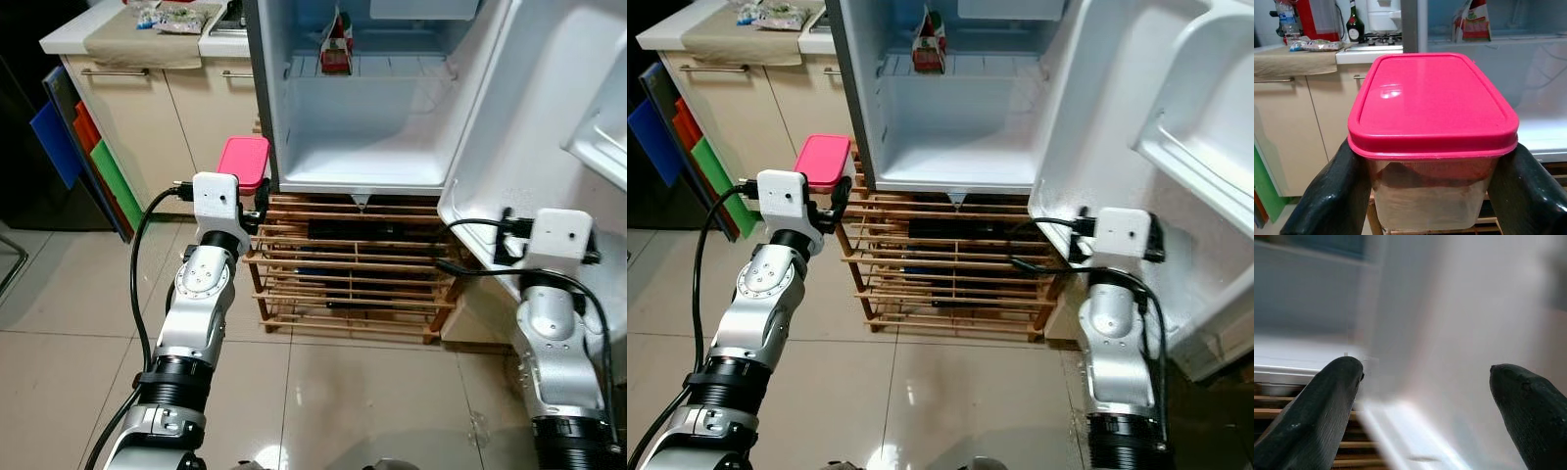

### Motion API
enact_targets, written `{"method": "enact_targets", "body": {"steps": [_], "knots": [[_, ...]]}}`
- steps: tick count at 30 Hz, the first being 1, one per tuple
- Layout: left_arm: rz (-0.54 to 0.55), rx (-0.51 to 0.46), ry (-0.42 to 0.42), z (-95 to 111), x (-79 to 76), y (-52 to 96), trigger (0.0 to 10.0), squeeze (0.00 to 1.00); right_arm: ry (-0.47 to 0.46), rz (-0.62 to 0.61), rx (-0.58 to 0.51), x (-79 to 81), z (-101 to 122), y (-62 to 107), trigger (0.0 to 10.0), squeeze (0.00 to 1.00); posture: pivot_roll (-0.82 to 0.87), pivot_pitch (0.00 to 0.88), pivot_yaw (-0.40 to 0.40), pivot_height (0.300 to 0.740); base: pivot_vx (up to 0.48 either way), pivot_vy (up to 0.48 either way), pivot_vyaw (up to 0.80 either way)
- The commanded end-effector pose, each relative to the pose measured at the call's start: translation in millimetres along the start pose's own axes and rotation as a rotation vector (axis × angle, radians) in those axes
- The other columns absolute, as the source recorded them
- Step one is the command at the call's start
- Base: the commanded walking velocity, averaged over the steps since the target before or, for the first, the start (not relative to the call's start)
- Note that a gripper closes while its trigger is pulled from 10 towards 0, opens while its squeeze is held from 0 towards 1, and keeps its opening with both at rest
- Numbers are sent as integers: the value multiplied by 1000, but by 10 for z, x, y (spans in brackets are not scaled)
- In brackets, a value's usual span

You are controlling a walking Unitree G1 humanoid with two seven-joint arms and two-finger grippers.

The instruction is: Restocking fridge

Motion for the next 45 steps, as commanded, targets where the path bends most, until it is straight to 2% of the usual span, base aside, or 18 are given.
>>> {"method": "enact_targets", "body": {"steps": [1, 7, 12, 19, 28, 31, 33, 37, 41, 45], "knots": [[-7, -1, 0, -9, -7, 13, 10000, 0, -29, 52, 4, 96, 1, 40, 10000, 0, -196, 28, 45, 740, 0, 0, 0], [-49, -55, -5, 99, -66, -10, 10000, 0, -68, 146, 23, 301, -23, 114, 10000, 0, -201, 17, 47, 740, 253, 0, 0], [-84, -89, -21, 172, -105, -29, 10000, 0, -79, 155, 25, 314, -26, 120, 10000, 0, -197, 10, 43, 740, 480, 0, 0], [-83, -98, -6, 202, -56, -64, 10000, 0, -60, 191, 24, 370, -27, 123, 10000, 0, -195, 3, 41, 740, 480, 0, 0], [-73, -122, -7, 242, -23, -63, 10000, 0, -86, 238, 12, 446, -4, 156, 10000, 0, -188, 0, 38, 740, 427, 0, 0], [-62, -125, -8, 252, -4, -64, 10000, 0, -96, 265, 19, 467, 10, 225, 10000, 0, -186, 0, 35, 740, 0, 0, 0], [-62, -118, -27, 250, -2, -71, 10000, 0, -91, 293, 48, 474, -22, 378, 10000, 0, -188, 7, 32, 740, 0, 0, 0], [-61, -105, -29, 225, 0, -86, 10000, 0, -90, 325, 76, 511, -78, 482, 10000, 0, -197, 12, 35, 740, 0, 0, 0], [-73, -106, -33, 240, -50, -122, 10000, 0, -94, 373, 77, 589, -59, 419, 10000, 0, -205, 15, 41, 740, 0, 0, 0], [-91, -96, -45, 252, -65, -202, 10000, 0, -101, 383, 65, 692, -20, 212, 10000, 0, -207, 18, 46, 740, 0, 0, 0]]}}
Point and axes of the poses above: a point about 5 cm out from each wrist's last joint towards the gripper, its own y axis pointing back from the gripper into the wrist, its own z axis along the axis of the wrist's last joint, x = y × z, the point moved 4 cm from there along -y, pointing out of the wrist towards the gripper, and after that the axes turned 13 degrees about -y, right-handed, at the moved point
